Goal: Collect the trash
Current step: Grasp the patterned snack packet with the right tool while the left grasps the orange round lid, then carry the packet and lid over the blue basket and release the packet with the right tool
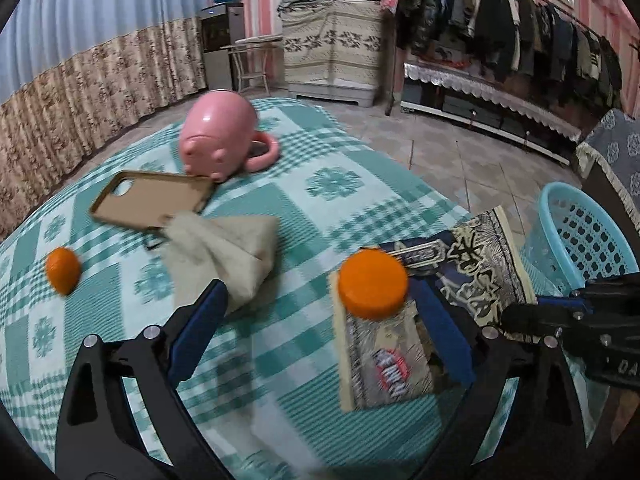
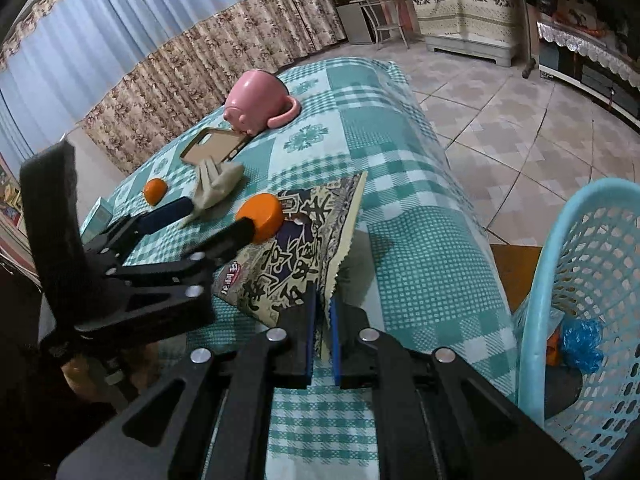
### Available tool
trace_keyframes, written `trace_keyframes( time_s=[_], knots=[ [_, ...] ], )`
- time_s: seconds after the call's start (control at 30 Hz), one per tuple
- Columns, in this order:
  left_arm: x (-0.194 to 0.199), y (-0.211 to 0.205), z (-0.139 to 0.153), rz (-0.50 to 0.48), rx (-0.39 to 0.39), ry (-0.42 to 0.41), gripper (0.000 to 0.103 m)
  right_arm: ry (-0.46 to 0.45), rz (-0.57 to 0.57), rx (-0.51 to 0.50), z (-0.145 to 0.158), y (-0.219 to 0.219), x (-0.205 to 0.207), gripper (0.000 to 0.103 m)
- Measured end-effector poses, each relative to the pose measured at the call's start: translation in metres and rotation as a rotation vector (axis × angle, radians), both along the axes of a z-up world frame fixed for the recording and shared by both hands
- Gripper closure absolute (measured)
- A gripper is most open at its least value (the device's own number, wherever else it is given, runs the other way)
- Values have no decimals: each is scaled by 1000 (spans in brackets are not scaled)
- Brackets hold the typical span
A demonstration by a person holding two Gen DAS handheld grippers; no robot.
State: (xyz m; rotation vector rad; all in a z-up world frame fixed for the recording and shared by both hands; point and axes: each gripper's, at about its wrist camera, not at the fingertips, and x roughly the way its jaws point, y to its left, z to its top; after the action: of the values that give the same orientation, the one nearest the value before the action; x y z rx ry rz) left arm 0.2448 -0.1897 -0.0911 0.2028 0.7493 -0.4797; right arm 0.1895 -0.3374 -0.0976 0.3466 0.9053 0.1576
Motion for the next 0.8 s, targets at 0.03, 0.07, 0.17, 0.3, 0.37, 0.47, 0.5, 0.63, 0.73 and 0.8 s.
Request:
trace_keyframes(
  time_s=[0.03,0.07,0.17,0.3,0.37,0.47,0.5,0.63,0.73,0.8],
  knots=[
    [2,-3,-3,-6,2,11,21,1,-1,0,-1,-1,0,96],
    [5,-7,-5,-18,4,28,32,3,-2,3,-1,-1,0,96],
    [8,-18,-13,-67,14,75,60,11,-3,3,-4,-1,1,96],
    [3,-16,-7,-62,9,34,64,6,-16,-6,-2,-2,1,96],
    [0,-10,-1,-42,8,6,64,-11,-31,-6,1,-5,0,96],
    [-3,0,11,-15,-1,-32,64,-50,-54,-10,10,-10,-7,96],
    [-5,4,16,-2,-9,-42,64,-63,-62,-12,14,-11,-9,96],
    [-9,10,33,16,-26,-74,64,-119,-99,-26,28,-20,-22,96],
    [-15,8,47,23,-44,-100,64,-185,-150,-59,47,-27,-40,96],
    [-22,6,57,20,-55,-120,64,-235,-198,-80,62,-35,-58,96]
  ],
)
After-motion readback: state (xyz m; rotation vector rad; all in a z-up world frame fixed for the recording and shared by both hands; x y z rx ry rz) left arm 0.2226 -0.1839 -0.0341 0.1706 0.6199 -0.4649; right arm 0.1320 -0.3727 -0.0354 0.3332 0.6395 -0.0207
